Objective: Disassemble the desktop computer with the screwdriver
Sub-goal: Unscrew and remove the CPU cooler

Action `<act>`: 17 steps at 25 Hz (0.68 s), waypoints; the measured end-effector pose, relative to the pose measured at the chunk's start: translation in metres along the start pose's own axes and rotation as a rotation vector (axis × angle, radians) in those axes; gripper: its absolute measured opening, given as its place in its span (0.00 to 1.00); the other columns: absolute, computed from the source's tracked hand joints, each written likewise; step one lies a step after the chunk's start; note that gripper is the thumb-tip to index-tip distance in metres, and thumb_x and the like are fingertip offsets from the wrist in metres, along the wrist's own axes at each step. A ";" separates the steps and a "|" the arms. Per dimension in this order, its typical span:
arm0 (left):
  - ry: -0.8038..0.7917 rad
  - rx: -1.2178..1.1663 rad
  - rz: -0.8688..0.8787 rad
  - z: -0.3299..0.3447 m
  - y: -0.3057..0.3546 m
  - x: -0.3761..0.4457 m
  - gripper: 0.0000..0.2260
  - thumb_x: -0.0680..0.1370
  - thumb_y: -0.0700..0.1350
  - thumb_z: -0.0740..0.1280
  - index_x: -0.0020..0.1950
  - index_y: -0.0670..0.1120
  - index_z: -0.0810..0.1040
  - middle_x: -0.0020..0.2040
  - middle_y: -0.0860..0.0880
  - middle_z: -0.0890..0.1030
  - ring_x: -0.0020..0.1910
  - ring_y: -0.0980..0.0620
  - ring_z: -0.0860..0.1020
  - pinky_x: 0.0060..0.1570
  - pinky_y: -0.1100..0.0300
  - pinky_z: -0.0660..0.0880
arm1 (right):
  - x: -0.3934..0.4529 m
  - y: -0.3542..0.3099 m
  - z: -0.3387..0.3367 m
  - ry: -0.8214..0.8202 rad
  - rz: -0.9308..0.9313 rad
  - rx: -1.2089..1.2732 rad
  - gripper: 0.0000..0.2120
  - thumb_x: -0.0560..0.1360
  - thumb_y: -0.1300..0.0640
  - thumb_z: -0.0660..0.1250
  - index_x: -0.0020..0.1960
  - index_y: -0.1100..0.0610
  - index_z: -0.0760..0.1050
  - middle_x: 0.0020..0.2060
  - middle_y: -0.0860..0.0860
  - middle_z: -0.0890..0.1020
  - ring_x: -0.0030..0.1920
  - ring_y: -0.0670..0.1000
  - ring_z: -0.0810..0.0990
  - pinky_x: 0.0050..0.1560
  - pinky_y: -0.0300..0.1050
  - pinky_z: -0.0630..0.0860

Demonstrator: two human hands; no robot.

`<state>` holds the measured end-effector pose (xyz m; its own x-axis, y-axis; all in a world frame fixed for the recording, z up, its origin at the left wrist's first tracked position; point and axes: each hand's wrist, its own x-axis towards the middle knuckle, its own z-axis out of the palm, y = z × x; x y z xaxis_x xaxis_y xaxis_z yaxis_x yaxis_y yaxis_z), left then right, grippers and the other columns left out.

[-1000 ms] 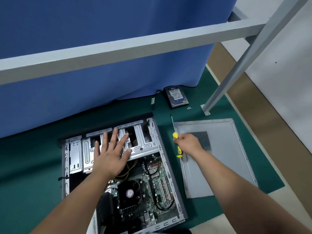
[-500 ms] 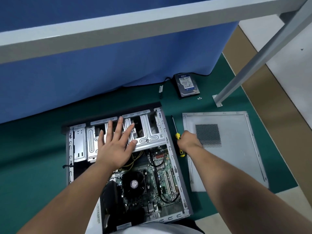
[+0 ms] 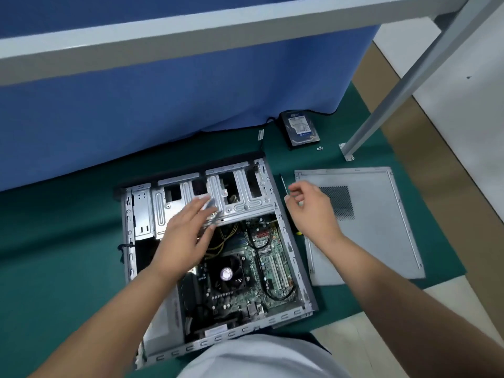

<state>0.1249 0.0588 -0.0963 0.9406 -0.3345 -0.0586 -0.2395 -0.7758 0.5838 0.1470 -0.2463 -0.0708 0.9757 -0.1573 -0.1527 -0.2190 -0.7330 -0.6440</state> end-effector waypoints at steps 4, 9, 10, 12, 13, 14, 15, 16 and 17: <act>-0.033 0.182 0.089 0.009 0.005 -0.062 0.15 0.81 0.56 0.63 0.65 0.52 0.77 0.67 0.54 0.79 0.72 0.51 0.73 0.71 0.45 0.70 | -0.063 -0.027 0.016 -0.196 -0.410 -0.137 0.15 0.81 0.48 0.63 0.67 0.49 0.74 0.60 0.43 0.77 0.59 0.41 0.74 0.63 0.35 0.71; -0.352 0.536 -0.046 0.030 0.017 -0.073 0.38 0.75 0.69 0.64 0.79 0.52 0.61 0.77 0.53 0.69 0.79 0.50 0.63 0.72 0.43 0.57 | -0.082 -0.024 0.068 -0.716 -0.416 -0.465 0.43 0.76 0.43 0.72 0.82 0.52 0.54 0.79 0.49 0.59 0.76 0.53 0.64 0.75 0.52 0.66; -0.378 0.578 -0.059 0.034 0.019 -0.071 0.41 0.74 0.70 0.65 0.80 0.51 0.59 0.78 0.52 0.68 0.80 0.49 0.61 0.72 0.41 0.55 | -0.082 -0.021 0.077 -0.756 -0.411 -0.506 0.47 0.74 0.43 0.74 0.83 0.51 0.50 0.80 0.48 0.56 0.77 0.53 0.63 0.76 0.52 0.65; -0.406 0.658 -0.088 0.039 0.022 -0.069 0.45 0.73 0.71 0.65 0.82 0.49 0.56 0.79 0.50 0.67 0.81 0.47 0.59 0.73 0.38 0.50 | -0.082 -0.016 0.091 -0.772 -0.409 -0.541 0.52 0.72 0.44 0.76 0.84 0.51 0.47 0.81 0.48 0.54 0.78 0.55 0.63 0.76 0.52 0.65; -0.411 0.693 -0.096 0.041 0.022 -0.068 0.46 0.73 0.72 0.65 0.82 0.49 0.55 0.79 0.50 0.67 0.81 0.46 0.59 0.72 0.37 0.50 | -0.082 -0.013 0.096 -0.764 -0.403 -0.549 0.53 0.72 0.45 0.77 0.84 0.51 0.46 0.81 0.49 0.55 0.78 0.55 0.64 0.76 0.52 0.66; -0.409 0.721 -0.100 0.042 0.021 -0.069 0.46 0.73 0.72 0.66 0.82 0.48 0.55 0.78 0.49 0.68 0.81 0.45 0.60 0.72 0.37 0.50 | -0.083 -0.011 0.101 -0.756 -0.395 -0.553 0.53 0.71 0.46 0.78 0.83 0.50 0.46 0.81 0.49 0.55 0.77 0.56 0.65 0.74 0.53 0.68; -0.402 0.740 -0.102 0.043 0.021 -0.071 0.46 0.73 0.72 0.66 0.82 0.48 0.55 0.77 0.49 0.70 0.80 0.45 0.61 0.71 0.38 0.50 | -0.084 -0.011 0.105 -0.746 -0.388 -0.554 0.53 0.71 0.47 0.78 0.83 0.51 0.46 0.80 0.50 0.56 0.76 0.56 0.67 0.72 0.54 0.70; -0.393 0.749 -0.102 0.044 0.020 -0.072 0.46 0.73 0.71 0.66 0.82 0.48 0.56 0.76 0.49 0.71 0.79 0.45 0.63 0.71 0.39 0.51 | -0.085 -0.010 0.108 -0.733 -0.386 -0.552 0.52 0.71 0.49 0.79 0.83 0.51 0.47 0.80 0.50 0.58 0.75 0.57 0.68 0.70 0.55 0.72; -0.380 0.749 -0.100 0.044 0.020 -0.072 0.44 0.73 0.71 0.67 0.81 0.48 0.58 0.74 0.49 0.73 0.78 0.45 0.65 0.70 0.40 0.52 | -0.086 -0.010 0.110 -0.721 -0.385 -0.548 0.51 0.71 0.50 0.79 0.82 0.51 0.49 0.79 0.51 0.59 0.73 0.58 0.70 0.68 0.56 0.74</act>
<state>0.0418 0.0436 -0.1163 0.8528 -0.2986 -0.4284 -0.3819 -0.9162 -0.1216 0.0645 -0.1522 -0.1340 0.6988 0.4649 -0.5435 0.3260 -0.8834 -0.3366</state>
